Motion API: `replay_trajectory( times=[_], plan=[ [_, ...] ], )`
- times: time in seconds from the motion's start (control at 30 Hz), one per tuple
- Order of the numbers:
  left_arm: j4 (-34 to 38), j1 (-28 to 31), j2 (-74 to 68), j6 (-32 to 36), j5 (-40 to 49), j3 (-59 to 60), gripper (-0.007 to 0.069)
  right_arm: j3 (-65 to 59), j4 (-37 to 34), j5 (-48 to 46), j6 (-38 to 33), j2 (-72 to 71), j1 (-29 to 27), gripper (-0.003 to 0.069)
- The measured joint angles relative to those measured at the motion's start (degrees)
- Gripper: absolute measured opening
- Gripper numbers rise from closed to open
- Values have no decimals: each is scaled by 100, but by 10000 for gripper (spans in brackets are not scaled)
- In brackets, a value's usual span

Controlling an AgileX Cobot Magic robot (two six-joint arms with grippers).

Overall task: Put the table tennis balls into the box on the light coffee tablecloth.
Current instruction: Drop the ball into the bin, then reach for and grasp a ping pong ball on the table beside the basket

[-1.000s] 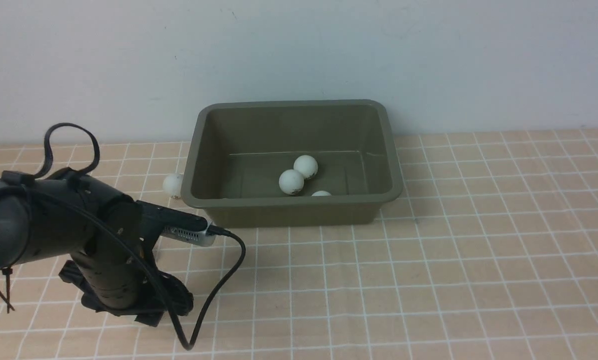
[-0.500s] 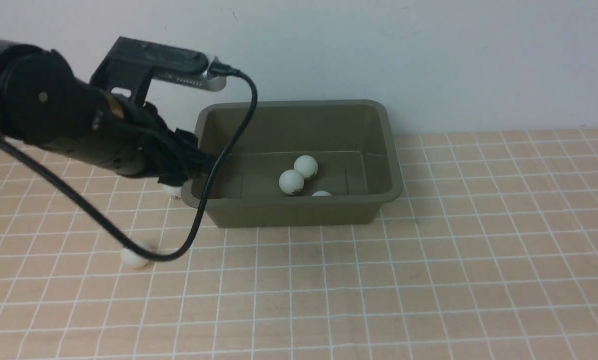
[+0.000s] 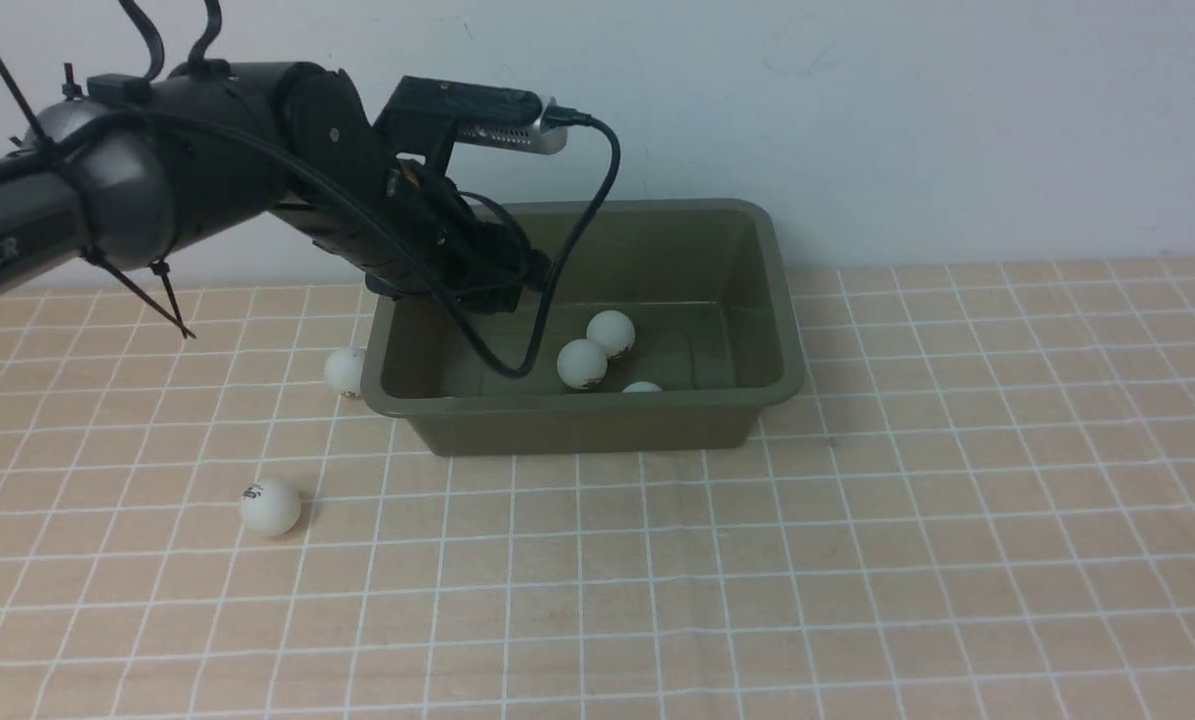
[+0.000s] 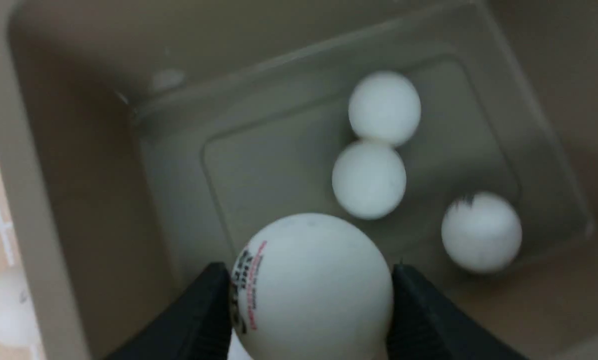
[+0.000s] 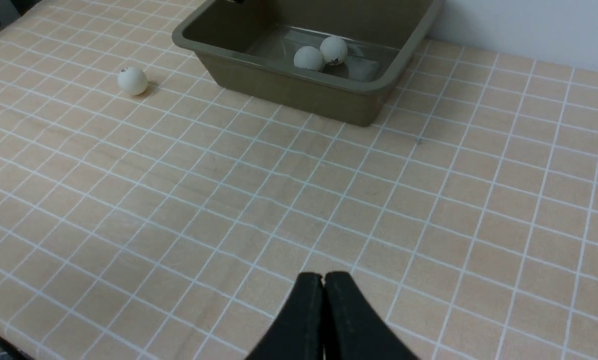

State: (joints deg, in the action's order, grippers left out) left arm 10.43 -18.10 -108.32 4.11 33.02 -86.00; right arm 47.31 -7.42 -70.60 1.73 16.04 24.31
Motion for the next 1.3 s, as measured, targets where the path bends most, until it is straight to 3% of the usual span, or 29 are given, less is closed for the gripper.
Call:
replay_trajectory(
  times=[0.47,0.6,0.87,1.1,1.3],
  plan=[
    [123,0,-20,-139,-385,-32,324,0,0,-68,0,0,0,-16],
    [128,0,-20,-139,-385,-32,382,0,0,-68,0,0,0,-16],
    [123,0,-40,-134,-283,-44,405,0,0,-68,0,0,0,-16],
    [-404,118,381,-30,604,-53,405,0,0,-71,-32,0,0,-16],
    [-1298,626,1362,5,1784,33,405,0,-6,-71,-124,0,0,-16]
  ],
)
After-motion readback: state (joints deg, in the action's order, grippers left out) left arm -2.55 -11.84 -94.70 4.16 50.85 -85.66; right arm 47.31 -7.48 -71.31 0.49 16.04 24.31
